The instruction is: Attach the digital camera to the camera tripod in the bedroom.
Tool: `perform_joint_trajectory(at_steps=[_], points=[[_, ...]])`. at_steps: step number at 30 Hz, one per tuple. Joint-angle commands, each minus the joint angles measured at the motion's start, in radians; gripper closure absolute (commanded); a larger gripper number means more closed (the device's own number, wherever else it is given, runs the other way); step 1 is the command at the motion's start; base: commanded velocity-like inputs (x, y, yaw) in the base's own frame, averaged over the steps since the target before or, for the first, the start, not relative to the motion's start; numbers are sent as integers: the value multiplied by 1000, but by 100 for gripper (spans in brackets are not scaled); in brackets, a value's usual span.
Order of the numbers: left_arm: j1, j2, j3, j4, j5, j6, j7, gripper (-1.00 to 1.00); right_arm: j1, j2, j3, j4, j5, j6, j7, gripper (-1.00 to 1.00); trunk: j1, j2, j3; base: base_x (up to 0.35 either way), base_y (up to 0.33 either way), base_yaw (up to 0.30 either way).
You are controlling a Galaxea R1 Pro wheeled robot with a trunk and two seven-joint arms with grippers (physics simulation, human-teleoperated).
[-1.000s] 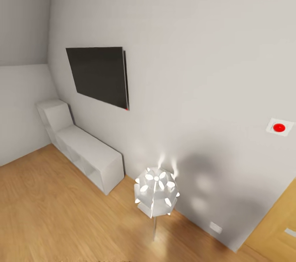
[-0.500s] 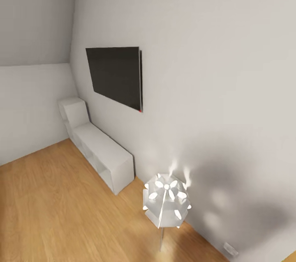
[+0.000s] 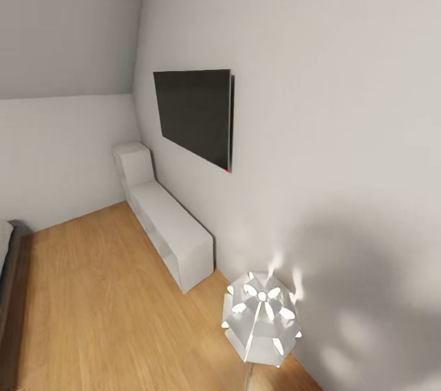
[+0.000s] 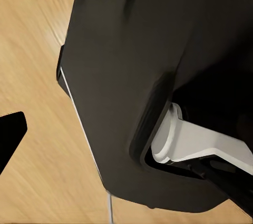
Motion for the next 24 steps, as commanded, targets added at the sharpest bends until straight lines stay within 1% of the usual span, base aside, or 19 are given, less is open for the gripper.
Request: perform_joint_trajectory(at_steps=[1,17,20,24], points=[[0,0,0,-2,5,-2,1,-100,-2,0,3,3,8,-3,2,-100,1,-2,-2,32,-25,268],[0,-2,0,-2,5,-2,2,-100,-2,0,3,3,8,-3,2,-100,1,-2,-2,7,-8,268],[0,-2,0,-2,4,-2,2,-100,-2,0,3,3,8,-3,2,-100,1,-2,-2,0,-134,268],[0,-2,0,-2,4,-2,2,-100,-2,0,3,3,8,-3,2,-100,1,-2,-2,0,-226,268]])
